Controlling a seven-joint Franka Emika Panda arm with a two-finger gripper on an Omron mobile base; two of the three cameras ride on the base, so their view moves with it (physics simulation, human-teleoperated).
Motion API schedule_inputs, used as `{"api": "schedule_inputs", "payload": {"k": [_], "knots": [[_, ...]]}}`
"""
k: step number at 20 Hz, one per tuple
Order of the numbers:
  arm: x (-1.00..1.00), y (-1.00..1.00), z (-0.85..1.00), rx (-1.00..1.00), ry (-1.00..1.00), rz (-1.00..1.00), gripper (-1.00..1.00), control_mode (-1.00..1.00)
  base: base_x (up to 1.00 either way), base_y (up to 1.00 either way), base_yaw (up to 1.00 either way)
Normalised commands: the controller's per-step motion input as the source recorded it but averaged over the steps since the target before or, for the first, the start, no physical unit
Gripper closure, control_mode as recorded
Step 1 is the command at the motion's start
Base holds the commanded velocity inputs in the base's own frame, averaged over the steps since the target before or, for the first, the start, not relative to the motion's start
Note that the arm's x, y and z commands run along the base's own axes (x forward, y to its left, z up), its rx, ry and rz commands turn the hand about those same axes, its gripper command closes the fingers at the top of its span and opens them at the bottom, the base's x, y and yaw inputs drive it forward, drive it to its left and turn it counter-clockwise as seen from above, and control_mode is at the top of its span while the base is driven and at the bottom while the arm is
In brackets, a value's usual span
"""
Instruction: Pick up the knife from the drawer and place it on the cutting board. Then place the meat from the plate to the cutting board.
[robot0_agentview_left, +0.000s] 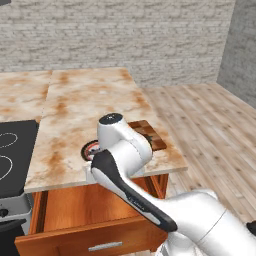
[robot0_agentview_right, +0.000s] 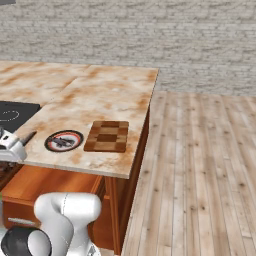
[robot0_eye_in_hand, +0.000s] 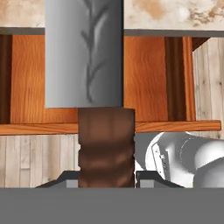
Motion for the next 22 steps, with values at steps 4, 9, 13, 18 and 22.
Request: {"api": "schedule_inputs", "payload": {"k": [4, 9, 13, 18, 22], "knots": [[0.86, -0.62, 0.60, 0.01, 0.04, 0.03, 1.00, -1.00, 0.00, 0.00, 0.00], [1.00, -0.72, 0.54, 0.01, 0.00, 0.02, 1.00, -1.00, 0.00, 0.00, 0.00], [1.00, -0.66, 0.27, 0.04, 0.17, 0.00, 1.00, -1.00, 0.00, 0.00, 0.00], [1.00, -0.60, 0.00, 0.05, 0.14, -0.06, 1.00, -1.00, 0.00, 0.00, 0.00], [1.00, -0.51, 0.00, 0.01, 0.08, -0.01, 1.00, -1.00, 0.00, 0.00, 0.00]]}}
